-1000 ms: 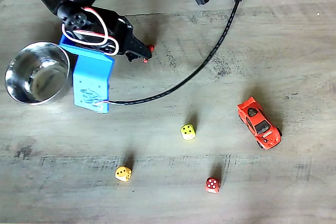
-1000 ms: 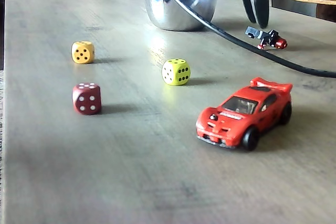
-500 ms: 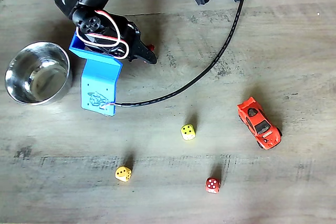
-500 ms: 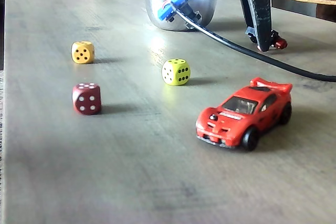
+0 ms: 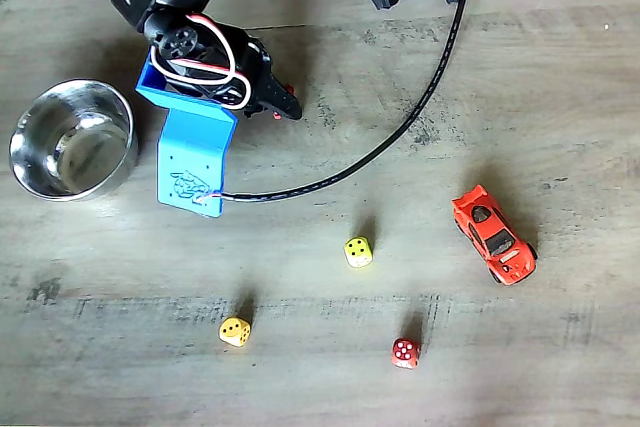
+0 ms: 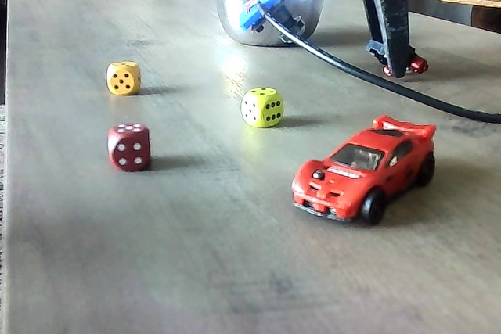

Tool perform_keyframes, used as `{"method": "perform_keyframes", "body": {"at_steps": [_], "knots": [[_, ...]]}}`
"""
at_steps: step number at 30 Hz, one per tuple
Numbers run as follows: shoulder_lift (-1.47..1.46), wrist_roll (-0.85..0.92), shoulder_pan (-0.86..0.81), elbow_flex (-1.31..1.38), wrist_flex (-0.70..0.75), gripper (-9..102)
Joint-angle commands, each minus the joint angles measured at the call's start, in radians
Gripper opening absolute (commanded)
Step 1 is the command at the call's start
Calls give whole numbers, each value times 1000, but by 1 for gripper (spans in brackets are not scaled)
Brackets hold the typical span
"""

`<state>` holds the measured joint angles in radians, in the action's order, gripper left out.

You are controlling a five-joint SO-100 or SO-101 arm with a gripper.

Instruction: Pick up the lego figure and place in bowl

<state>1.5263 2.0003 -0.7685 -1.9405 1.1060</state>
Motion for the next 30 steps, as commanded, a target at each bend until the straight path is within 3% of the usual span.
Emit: {"method": "perform_keyframes", "body": {"at_steps": [1, 9, 20, 30], "knots": [[35, 3, 8, -3, 12, 27], [35, 3, 8, -3, 9, 27], [35, 3, 8, -3, 9, 8], [35, 3, 8, -2, 5, 5]]}}
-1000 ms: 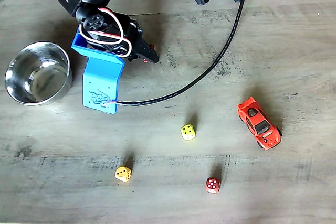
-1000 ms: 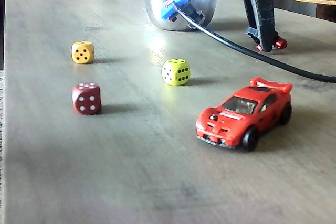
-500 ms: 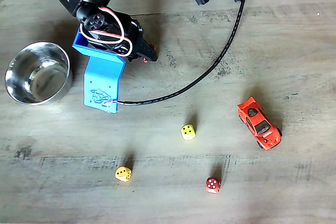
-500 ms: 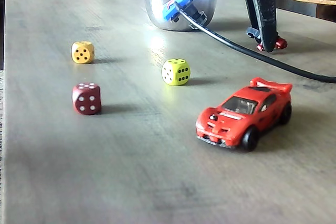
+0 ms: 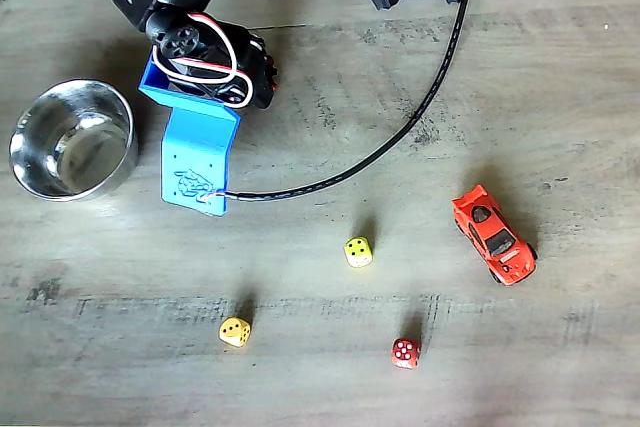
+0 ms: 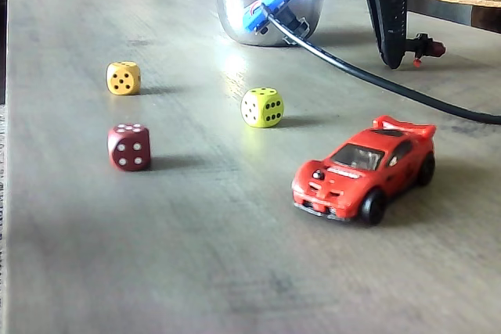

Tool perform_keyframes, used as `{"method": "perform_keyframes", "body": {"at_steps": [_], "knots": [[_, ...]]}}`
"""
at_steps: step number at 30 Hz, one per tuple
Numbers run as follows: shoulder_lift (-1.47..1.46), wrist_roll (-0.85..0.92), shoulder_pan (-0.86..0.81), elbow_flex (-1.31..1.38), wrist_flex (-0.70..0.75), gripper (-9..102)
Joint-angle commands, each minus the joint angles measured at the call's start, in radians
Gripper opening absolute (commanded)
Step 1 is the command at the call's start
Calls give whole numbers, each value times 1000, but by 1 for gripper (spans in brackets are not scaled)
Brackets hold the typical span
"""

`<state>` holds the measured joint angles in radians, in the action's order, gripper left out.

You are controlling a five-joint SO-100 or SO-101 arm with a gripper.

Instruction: Pick up the lego figure and place in bowl

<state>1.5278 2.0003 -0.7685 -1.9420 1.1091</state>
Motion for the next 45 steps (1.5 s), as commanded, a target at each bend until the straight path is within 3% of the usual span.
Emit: {"method": "perform_keyframes", "body": {"at_steps": [1, 18, 31, 45], "knots": [[34, 3, 8, 0, 2, 5], [186, 3, 54, 80, 0, 5], [126, 12, 37, 347, -3, 5], [-161, 17, -66, 545, -285, 5]]}}
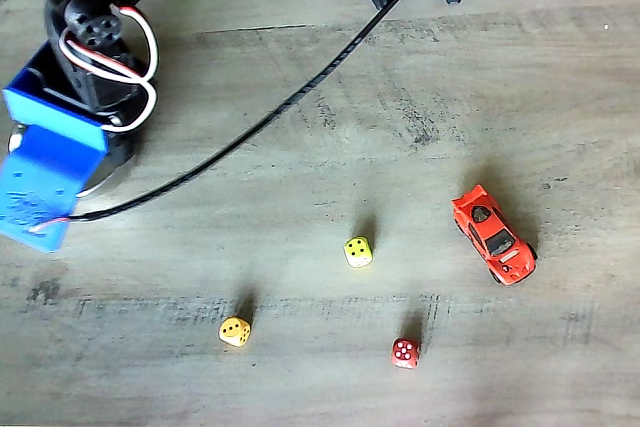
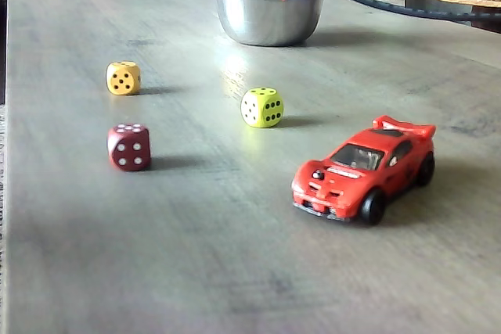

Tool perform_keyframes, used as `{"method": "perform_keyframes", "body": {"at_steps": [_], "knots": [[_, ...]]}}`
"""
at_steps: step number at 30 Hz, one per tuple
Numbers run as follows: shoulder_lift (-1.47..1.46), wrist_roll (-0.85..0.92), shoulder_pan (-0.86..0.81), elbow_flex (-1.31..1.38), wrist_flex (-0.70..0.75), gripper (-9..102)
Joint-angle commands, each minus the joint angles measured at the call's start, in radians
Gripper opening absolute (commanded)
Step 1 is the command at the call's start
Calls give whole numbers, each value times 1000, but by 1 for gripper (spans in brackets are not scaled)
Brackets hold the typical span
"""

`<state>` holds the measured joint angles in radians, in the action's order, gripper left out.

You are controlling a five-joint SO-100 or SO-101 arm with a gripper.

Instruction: Pick up the lego figure and place in bowl

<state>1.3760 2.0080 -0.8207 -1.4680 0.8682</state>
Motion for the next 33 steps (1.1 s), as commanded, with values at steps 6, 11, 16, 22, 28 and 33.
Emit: {"method": "perform_keyframes", "body": {"at_steps": [6, 11, 16, 22, 28, 33], "knots": [[-29, 9, -28, 83, -55, 5], [-21, 9, -32, 84, -55, 5], [-12, 9, -40, 84, -57, 6], [-12, 9, -48, 101, -57, 7], [-14, 11, -51, 129, -54, 18], [-9, 9, -37, 126, -43, 20]]}}
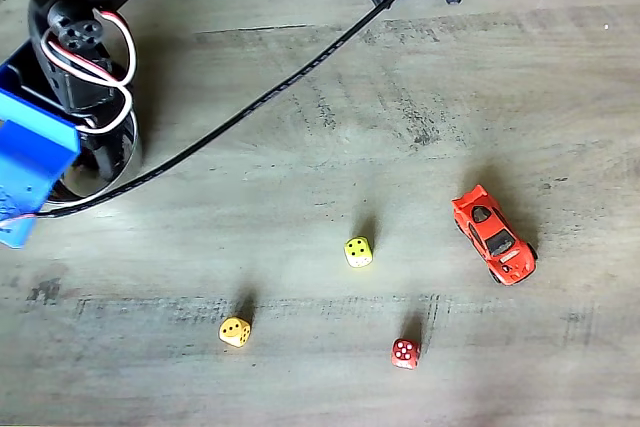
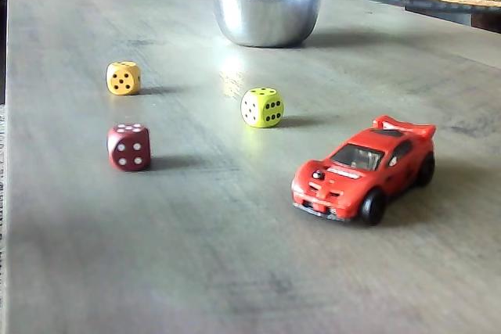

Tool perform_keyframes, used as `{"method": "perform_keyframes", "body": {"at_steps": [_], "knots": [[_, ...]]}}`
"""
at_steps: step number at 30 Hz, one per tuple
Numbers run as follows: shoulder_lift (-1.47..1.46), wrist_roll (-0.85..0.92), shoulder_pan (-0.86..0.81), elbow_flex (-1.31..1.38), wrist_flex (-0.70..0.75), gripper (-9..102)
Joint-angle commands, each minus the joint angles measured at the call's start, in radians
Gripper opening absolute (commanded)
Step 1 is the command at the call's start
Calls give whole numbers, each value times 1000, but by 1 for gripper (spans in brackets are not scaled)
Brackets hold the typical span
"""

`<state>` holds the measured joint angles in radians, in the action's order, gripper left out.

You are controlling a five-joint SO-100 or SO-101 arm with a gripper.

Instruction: Pick up the lego figure and place in bowl

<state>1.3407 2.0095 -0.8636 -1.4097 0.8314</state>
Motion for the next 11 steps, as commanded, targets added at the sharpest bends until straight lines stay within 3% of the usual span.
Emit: {"method": "perform_keyframes", "body": {"at_steps": [1, 5, 11], "knots": [[31, 2, 8, 69, -5, 20], [77, -3, 26, 55, -3, 17], [155, -5, 49, 51, 51, -1]]}}
